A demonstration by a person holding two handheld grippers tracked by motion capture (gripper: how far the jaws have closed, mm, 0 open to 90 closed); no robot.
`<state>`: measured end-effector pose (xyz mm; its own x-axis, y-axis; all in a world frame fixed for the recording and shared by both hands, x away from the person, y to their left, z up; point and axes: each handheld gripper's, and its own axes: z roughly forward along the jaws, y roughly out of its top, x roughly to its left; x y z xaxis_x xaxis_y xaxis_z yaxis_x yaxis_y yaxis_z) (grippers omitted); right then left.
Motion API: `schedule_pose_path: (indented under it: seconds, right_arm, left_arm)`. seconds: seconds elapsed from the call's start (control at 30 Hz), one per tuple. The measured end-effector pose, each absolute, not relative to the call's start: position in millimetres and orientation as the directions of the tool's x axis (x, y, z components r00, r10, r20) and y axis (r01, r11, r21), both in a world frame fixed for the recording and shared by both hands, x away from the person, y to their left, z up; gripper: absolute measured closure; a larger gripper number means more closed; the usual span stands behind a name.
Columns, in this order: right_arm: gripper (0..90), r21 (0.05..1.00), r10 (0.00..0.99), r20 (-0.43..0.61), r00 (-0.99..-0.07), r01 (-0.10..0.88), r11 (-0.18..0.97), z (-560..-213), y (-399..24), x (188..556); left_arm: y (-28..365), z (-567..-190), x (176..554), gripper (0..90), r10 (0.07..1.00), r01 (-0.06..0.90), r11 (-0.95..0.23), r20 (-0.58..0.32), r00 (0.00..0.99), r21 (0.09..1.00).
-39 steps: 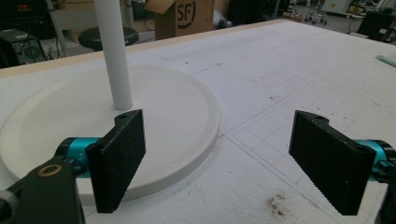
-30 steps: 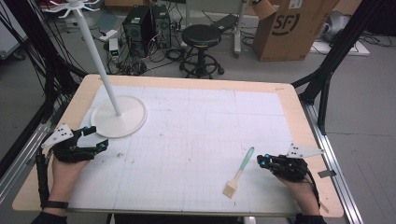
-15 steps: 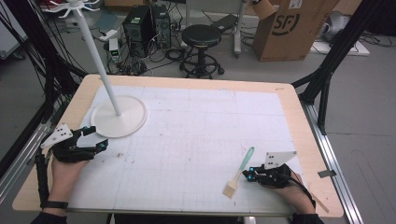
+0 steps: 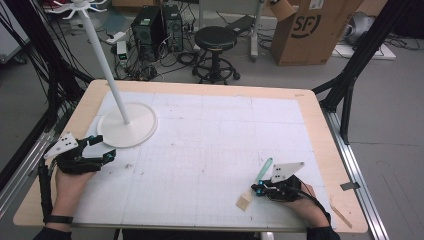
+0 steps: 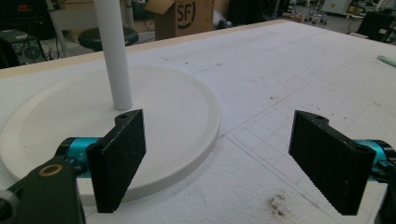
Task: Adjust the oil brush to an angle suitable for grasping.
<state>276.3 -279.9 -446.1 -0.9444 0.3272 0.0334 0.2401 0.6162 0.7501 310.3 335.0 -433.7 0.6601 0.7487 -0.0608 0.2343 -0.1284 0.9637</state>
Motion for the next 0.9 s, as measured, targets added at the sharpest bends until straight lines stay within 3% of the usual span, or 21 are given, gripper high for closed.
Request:
schedule_pose_path:
  seconds: [0.9]
  right_arm:
    - [90.0, 0.758, 0.554, 0.0, -0.833, 0.361, 0.544, -448, -229, 324]
  left_arm:
    - [334, -434, 311, 19.7, 0.743, 0.238, -0.127, -0.067, 0.666, 0.963]
